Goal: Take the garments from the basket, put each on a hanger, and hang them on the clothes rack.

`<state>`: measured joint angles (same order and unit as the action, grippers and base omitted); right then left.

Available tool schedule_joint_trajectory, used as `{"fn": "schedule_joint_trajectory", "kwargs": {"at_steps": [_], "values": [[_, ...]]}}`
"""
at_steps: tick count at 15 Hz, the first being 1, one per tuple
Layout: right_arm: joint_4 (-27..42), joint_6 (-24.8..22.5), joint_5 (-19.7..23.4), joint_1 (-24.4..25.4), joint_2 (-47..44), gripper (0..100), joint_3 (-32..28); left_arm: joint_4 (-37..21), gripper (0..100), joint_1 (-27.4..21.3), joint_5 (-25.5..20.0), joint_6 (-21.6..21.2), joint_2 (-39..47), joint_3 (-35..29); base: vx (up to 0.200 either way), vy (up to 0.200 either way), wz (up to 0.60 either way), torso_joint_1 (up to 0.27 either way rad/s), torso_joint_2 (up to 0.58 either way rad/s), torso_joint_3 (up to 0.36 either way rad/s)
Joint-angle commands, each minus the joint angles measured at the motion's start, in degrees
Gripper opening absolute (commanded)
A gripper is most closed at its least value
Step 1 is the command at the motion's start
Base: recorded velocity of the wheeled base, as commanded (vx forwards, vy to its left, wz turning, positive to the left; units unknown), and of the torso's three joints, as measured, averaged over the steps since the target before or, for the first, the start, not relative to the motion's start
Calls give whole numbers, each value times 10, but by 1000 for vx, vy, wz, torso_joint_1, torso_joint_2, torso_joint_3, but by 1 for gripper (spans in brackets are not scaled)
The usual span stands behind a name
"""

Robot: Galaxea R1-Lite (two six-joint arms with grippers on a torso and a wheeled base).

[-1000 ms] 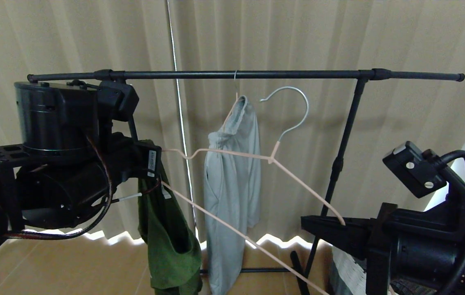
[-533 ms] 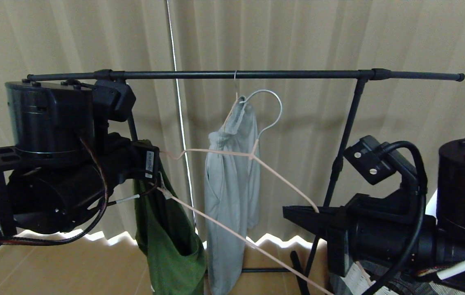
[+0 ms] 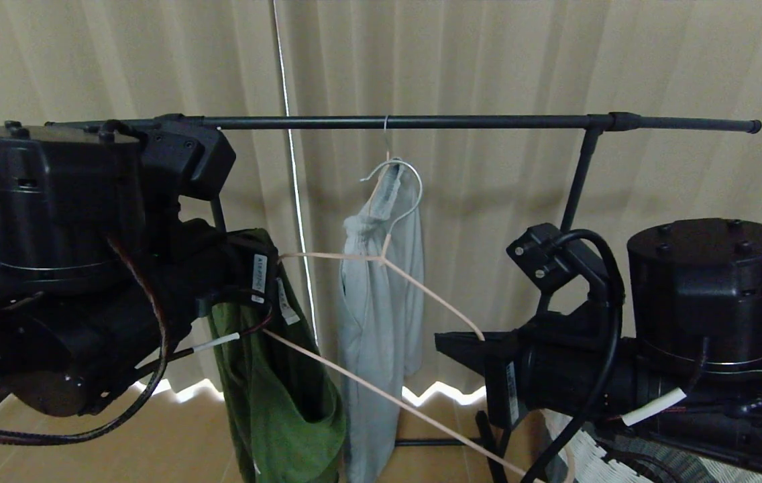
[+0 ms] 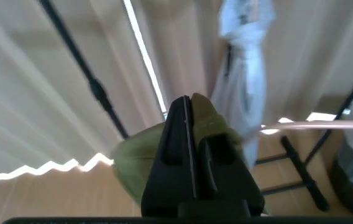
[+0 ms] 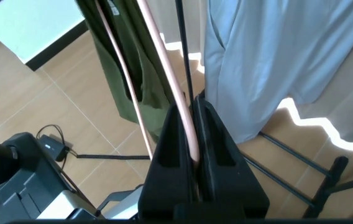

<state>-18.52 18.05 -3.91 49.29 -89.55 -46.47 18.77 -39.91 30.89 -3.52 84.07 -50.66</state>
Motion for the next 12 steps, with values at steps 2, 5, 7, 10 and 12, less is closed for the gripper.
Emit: {"fn": "schedule_joint_trajectory", "kwargs": {"at_steps": [2, 5, 7, 10, 12], "values": [[0, 1, 0, 1, -17, 0, 1, -2, 0, -10, -5, 3, -8, 7, 0, 0, 0, 0, 0, 0], [0, 2, 1, 4, -16, 0, 5, -1, 0, -44, -47, 11, -17, 8, 0, 0, 0, 0, 0, 0], [-1, 2, 1, 11, -16, 0, 11, -1, 0, -61, -109, 21, -28, 11, 0, 0, 0, 0, 0, 0], [-21, 1, 0, 27, -18, 0, 13, 0, 0, -61, -182, 21, -35, 21, 0, 0, 0, 0, 0, 0], [-23, 1, -2, 27, -21, 0, 13, 2, 0, -61, -237, 20, -42, 24, 0, 0, 0, 0, 0, 0]]}}
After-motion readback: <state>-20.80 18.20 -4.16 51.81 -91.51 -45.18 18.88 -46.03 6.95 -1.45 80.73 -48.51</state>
